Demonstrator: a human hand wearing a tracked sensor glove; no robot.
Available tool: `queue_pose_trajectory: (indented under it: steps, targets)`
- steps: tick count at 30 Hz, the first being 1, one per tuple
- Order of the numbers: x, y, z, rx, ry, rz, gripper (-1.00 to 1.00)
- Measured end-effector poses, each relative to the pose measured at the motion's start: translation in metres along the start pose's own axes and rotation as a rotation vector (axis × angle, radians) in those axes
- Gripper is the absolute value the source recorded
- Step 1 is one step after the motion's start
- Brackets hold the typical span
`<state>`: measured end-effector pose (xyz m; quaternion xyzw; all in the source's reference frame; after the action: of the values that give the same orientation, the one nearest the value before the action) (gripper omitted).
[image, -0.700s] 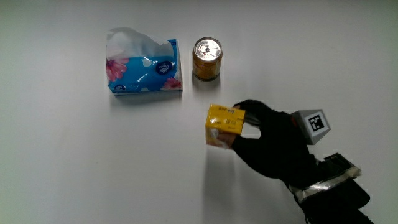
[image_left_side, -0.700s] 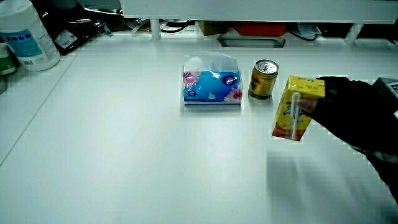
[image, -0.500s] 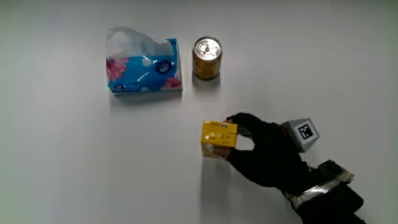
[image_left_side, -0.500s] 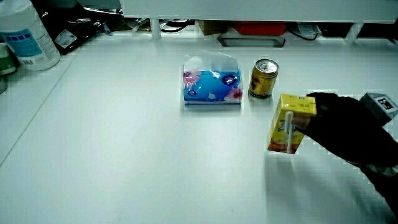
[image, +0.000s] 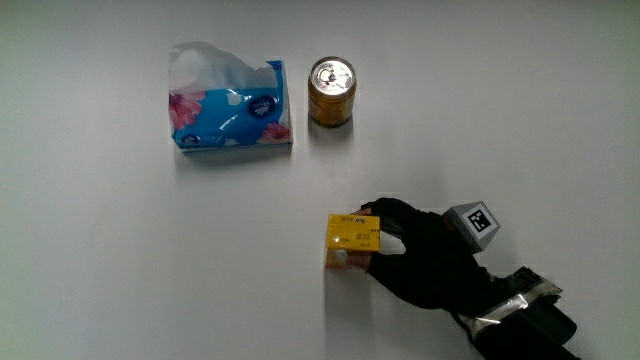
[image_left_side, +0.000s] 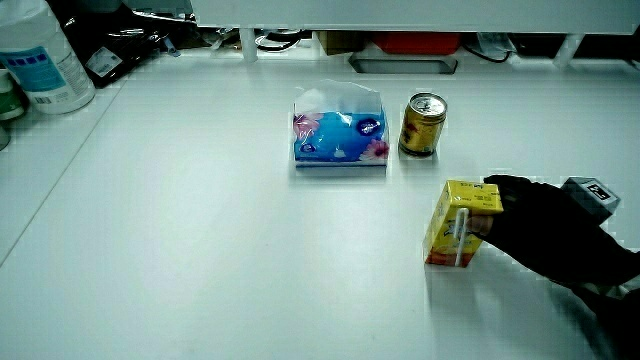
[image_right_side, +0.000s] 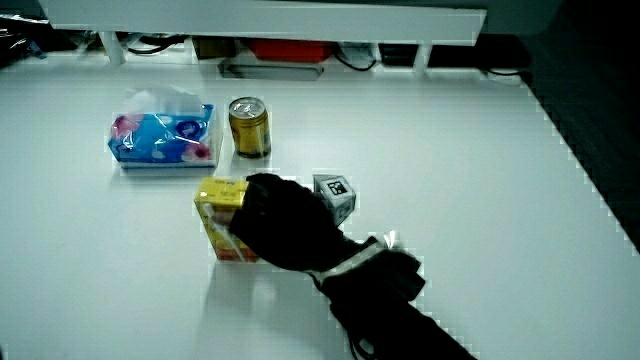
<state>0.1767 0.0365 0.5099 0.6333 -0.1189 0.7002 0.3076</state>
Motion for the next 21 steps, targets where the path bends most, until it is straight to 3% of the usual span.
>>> queue_pose_trajectory:
  steps: [10,16,18,21]
  targets:
    - [0.001,-0.004,0.001,0.000,-0.013,-0.023,0.50]
    - [-0.010,-0.012,0.009,-0.059,-0.007,-0.076,0.75]
    - [-0.012,-0.016,0.017,-0.066,-0.033,-0.084,0.83]
    - [-0.021,-0.022,0.027,-0.076,-0.125,-0.103,0.96]
